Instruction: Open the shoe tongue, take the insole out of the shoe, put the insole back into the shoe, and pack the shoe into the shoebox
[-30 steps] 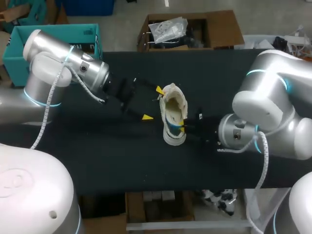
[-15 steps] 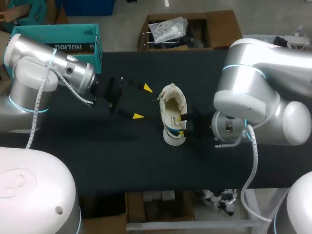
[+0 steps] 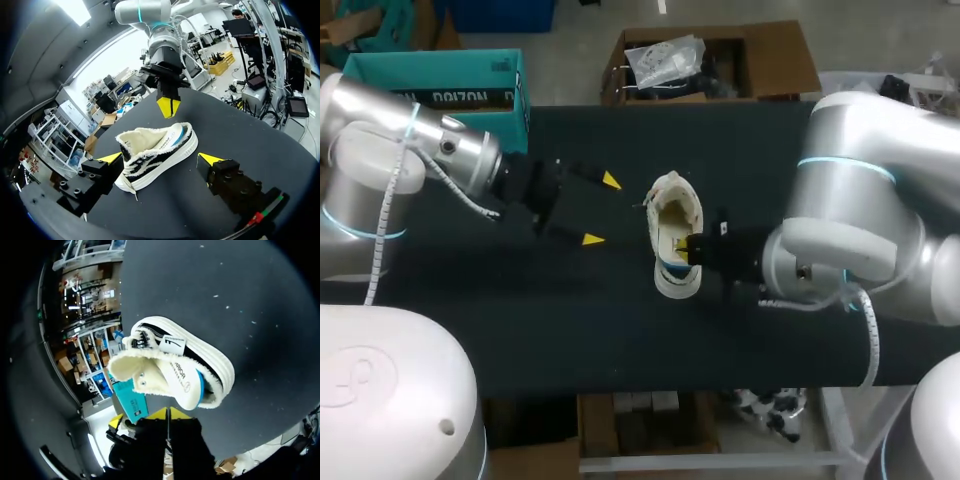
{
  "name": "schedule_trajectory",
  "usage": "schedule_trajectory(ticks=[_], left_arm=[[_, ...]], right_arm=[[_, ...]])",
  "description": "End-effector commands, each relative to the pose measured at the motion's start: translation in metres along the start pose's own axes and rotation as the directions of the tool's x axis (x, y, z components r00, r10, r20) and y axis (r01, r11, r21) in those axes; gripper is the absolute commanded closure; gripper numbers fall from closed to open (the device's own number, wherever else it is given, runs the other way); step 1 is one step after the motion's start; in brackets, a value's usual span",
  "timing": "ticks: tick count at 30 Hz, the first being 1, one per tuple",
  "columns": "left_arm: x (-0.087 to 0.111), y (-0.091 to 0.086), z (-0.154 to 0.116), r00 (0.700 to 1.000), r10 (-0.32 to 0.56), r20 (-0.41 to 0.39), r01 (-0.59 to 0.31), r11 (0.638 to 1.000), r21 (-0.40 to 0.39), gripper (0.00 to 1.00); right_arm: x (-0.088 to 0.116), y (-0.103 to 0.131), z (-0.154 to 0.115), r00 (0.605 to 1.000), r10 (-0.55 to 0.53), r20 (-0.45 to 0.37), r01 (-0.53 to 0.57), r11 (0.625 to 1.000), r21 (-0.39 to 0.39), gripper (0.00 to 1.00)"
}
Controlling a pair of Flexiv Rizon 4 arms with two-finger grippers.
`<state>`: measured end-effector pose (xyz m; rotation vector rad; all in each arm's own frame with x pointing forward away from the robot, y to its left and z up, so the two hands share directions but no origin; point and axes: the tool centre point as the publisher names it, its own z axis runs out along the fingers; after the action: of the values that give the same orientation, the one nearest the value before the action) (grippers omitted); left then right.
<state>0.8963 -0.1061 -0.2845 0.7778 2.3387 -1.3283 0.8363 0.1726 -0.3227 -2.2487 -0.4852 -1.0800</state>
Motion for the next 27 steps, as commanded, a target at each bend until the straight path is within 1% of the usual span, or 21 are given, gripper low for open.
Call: schedule_trajectory(ticks=[1, 6, 9, 15, 16, 17, 22, 23, 25, 26, 27], left_arm=[[0.004, 0.0, -0.006, 1.0, -0.013, 0.007, 0.013, 1.0, -0.009, 0.0], [0.005, 0.004, -0.015, 0.998, -0.055, 0.017, 0.056, 0.998, -0.032, 0.0], [0.004, 0.005, -0.024, 0.998, -0.062, 0.021, 0.063, 0.997, -0.045, 0.0], [0.002, 0.005, -0.034, 0.997, -0.071, 0.04, 0.074, 0.995, -0.065, 0.0], [0.002, 0.006, -0.035, 0.996, -0.073, 0.042, 0.075, 0.995, -0.066, 0.0], [0.002, 0.006, -0.036, 0.996, -0.074, 0.043, 0.077, 0.995, -0.067, 0.0], [0.003, 0.007, -0.039, 0.995, -0.081, 0.05, 0.085, 0.994, -0.071, 0.0], [0.003, 0.008, -0.04, 0.995, -0.084, 0.054, 0.087, 0.993, -0.073, 0.0], [0.003, 0.008, -0.042, 0.995, -0.086, 0.057, 0.09, 0.993, -0.076, 0.0], [0.003, 0.008, -0.043, 0.995, -0.086, 0.058, 0.091, 0.993, -0.077, 0.0], [0.003, 0.008, -0.044, 0.994, -0.087, 0.06, 0.092, 0.993, -0.078, 0.0]], right_arm=[[-0.004, 0.001, 0.01, 1.0, -0.005, -0.013, 0.005, 1.0, 0.019, 1.0], [-0.008, 0.0, 0.03, 1.0, 0.015, 0.011, -0.015, 0.998, 0.068, 1.0], [-0.01, 0.003, 0.042, 0.999, 0.031, 0.023, -0.033, 0.997, 0.074, 1.0], [-0.015, 0.009, 0.056, 0.995, 0.048, 0.085, -0.052, 0.997, 0.048, 1.0], [-0.017, 0.012, 0.058, 0.993, 0.051, 0.105, -0.054, 0.998, 0.027, 1.0], [-0.019, 0.014, 0.059, 0.992, 0.058, 0.116, -0.061, 0.998, 0.024, 1.0], [-0.027, 0.022, 0.065, 0.984, 0.071, 0.163, -0.069, 0.997, -0.015, 1.0], [-0.029, 0.023, 0.065, 0.983, 0.076, 0.165, -0.075, 0.997, -0.012, 1.0], [-0.032, 0.026, 0.066, 0.979, 0.078, 0.187, -0.072, 0.997, -0.036, 1.0], [-0.034, 0.027, 0.066, 0.979, 0.083, 0.187, -0.078, 0.996, -0.033, 1.0], [-0.035, 0.029, 0.067, 0.977, 0.087, 0.197, -0.078, 0.996, -0.052, 1.0]])
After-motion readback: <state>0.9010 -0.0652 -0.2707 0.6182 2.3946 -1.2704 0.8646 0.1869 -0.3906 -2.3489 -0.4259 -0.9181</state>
